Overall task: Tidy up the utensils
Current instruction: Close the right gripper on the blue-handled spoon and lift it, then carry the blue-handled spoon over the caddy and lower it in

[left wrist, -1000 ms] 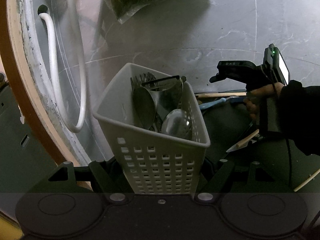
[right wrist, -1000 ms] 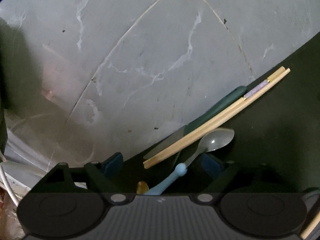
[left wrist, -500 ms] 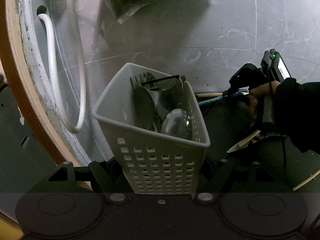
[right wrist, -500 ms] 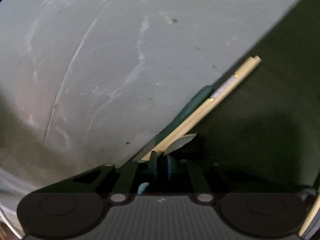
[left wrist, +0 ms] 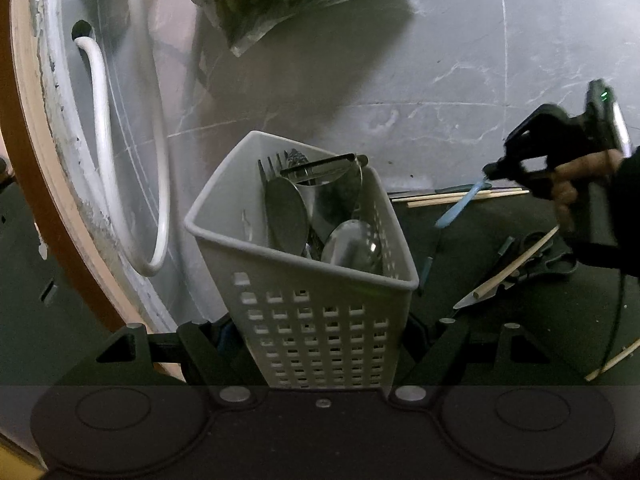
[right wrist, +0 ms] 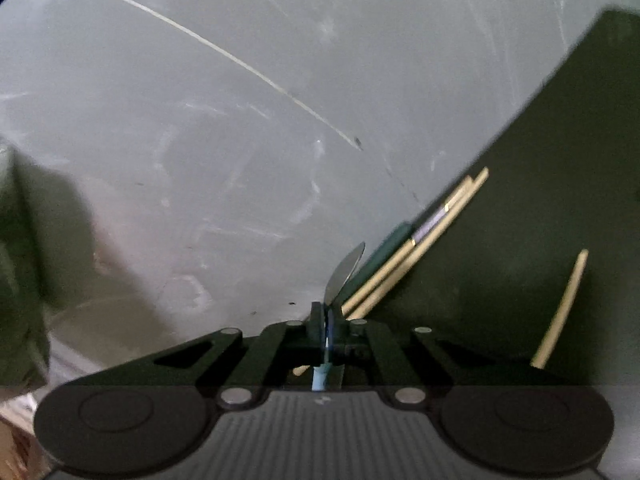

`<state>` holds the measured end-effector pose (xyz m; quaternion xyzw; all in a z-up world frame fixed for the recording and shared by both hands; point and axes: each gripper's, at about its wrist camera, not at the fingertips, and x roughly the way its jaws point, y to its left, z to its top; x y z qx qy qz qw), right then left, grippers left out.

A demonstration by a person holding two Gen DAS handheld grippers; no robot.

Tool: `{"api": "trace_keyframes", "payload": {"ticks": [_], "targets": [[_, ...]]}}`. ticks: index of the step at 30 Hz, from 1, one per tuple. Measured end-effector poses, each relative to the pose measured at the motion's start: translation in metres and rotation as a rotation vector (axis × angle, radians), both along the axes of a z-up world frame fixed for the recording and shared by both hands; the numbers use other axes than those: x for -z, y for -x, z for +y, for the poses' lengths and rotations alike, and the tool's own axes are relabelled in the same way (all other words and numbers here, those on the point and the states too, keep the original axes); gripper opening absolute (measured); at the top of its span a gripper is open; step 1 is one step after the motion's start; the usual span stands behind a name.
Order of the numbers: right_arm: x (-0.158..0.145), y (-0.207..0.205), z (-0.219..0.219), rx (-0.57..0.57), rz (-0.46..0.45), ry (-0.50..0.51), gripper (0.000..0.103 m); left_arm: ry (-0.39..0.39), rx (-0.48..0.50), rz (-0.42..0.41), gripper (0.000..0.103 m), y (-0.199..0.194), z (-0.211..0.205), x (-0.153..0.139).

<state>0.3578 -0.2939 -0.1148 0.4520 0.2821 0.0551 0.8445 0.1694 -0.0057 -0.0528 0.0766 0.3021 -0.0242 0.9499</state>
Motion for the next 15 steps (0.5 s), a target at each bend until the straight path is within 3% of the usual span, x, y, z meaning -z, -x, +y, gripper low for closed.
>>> {"api": "trace_keyframes", "payload": {"ticks": [7, 15], "targets": [[-0.057, 0.057, -0.008, -0.036, -0.153, 0.072, 0.002, 0.005, 0.014, -0.016, 0.078, 0.002, 0.003, 0.001], [-0.158, 0.116, 0.031, -0.248, -0.524, 0.25, 0.002, 0.014, 0.02, -0.026, 0.078, 0.003, 0.005, 0.003]]}}
